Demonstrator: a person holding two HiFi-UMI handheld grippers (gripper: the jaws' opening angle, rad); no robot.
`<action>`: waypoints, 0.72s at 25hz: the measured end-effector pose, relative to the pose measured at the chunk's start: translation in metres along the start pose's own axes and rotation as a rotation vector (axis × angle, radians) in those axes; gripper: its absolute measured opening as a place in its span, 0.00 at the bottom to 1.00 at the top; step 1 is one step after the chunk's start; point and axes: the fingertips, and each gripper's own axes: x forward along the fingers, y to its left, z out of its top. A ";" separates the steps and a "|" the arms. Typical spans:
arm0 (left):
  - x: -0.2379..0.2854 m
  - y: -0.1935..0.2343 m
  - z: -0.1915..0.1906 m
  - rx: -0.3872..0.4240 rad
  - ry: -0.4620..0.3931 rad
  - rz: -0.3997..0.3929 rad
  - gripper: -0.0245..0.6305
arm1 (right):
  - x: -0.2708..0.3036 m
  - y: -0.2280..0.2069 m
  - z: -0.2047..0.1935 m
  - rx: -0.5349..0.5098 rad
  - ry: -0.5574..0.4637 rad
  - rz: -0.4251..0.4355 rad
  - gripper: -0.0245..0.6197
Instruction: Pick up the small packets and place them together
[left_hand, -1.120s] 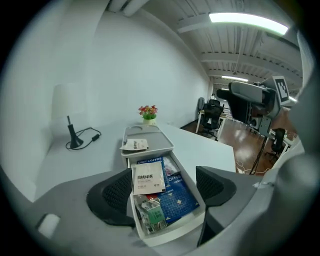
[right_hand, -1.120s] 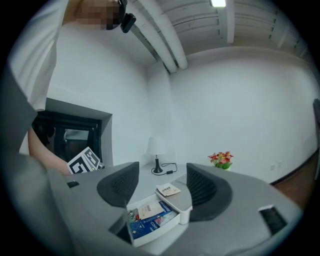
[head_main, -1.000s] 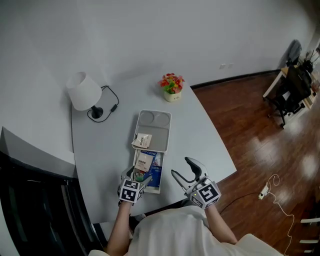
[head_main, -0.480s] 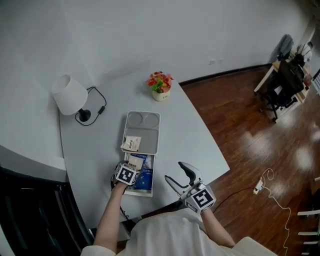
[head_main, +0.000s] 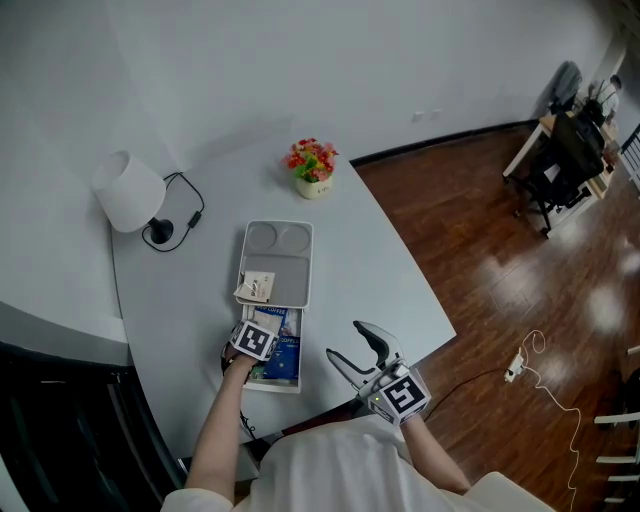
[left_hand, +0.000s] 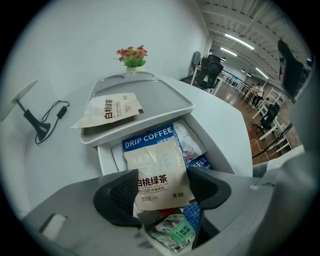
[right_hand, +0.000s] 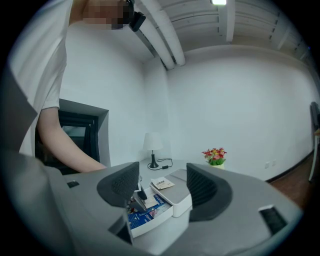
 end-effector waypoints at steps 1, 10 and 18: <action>-0.001 -0.001 -0.002 -0.002 0.012 -0.003 0.47 | 0.000 0.000 0.000 0.001 -0.002 0.001 0.49; -0.040 0.004 0.007 -0.031 -0.098 0.093 0.09 | 0.001 0.012 0.002 -0.001 -0.014 0.031 0.49; -0.078 -0.014 -0.004 -0.109 -0.214 0.100 0.09 | 0.004 0.026 0.003 -0.005 -0.023 0.072 0.49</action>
